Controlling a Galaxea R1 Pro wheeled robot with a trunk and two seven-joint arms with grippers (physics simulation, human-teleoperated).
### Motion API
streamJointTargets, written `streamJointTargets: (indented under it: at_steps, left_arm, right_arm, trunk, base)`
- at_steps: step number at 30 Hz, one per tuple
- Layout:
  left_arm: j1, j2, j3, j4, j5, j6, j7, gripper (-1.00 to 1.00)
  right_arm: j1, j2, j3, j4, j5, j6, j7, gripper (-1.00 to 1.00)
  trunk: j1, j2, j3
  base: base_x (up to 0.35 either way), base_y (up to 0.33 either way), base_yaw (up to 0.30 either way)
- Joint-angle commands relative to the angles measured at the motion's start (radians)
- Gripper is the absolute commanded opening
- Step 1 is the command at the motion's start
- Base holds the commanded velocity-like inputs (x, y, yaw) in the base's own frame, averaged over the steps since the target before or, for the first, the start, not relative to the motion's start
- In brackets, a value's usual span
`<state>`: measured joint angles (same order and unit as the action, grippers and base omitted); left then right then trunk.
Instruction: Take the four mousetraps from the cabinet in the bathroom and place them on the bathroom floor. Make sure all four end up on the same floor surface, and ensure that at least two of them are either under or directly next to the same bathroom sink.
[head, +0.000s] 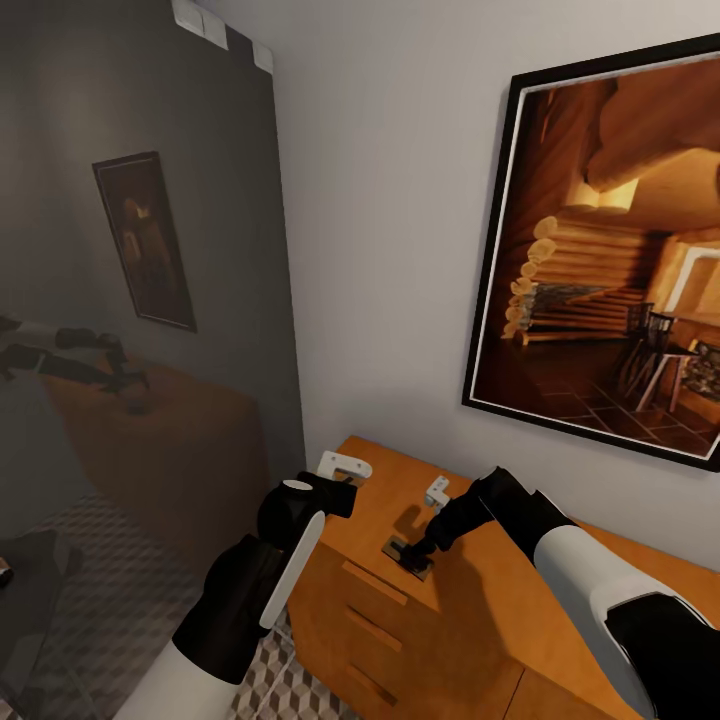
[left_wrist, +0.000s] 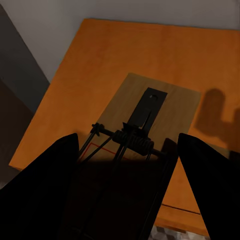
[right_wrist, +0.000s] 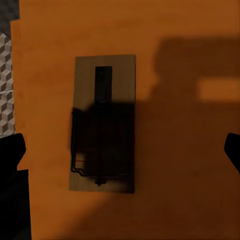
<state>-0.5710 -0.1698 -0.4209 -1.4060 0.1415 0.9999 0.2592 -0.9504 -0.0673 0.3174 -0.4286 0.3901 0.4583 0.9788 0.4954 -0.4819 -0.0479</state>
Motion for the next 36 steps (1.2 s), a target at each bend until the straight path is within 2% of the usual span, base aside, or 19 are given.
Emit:
streamJointTargets:
  at_steps: [1,36]
  left_arm:
    - [-0.001,0.0,-0.001,-0.001,0.01,0.003,0.01,-1.0]
    - [-0.001,0.001,-0.001,-0.001,0.01,0.003,0.017,-1.0]
  right_arm:
    - [-0.001,0.0,0.002,-0.002,0.004,0.005,0.003,1.0]
    - [-0.001,0.0,0.002,-0.002,0.006,0.005,-0.012,1.0]
  trunk:
    - [0.001,-0.002,-0.002]
    - [0.001,-0.002,-0.002]
  base:
    - [0.0,0.0,0.0]
    - [0.0,0.021,0.0]
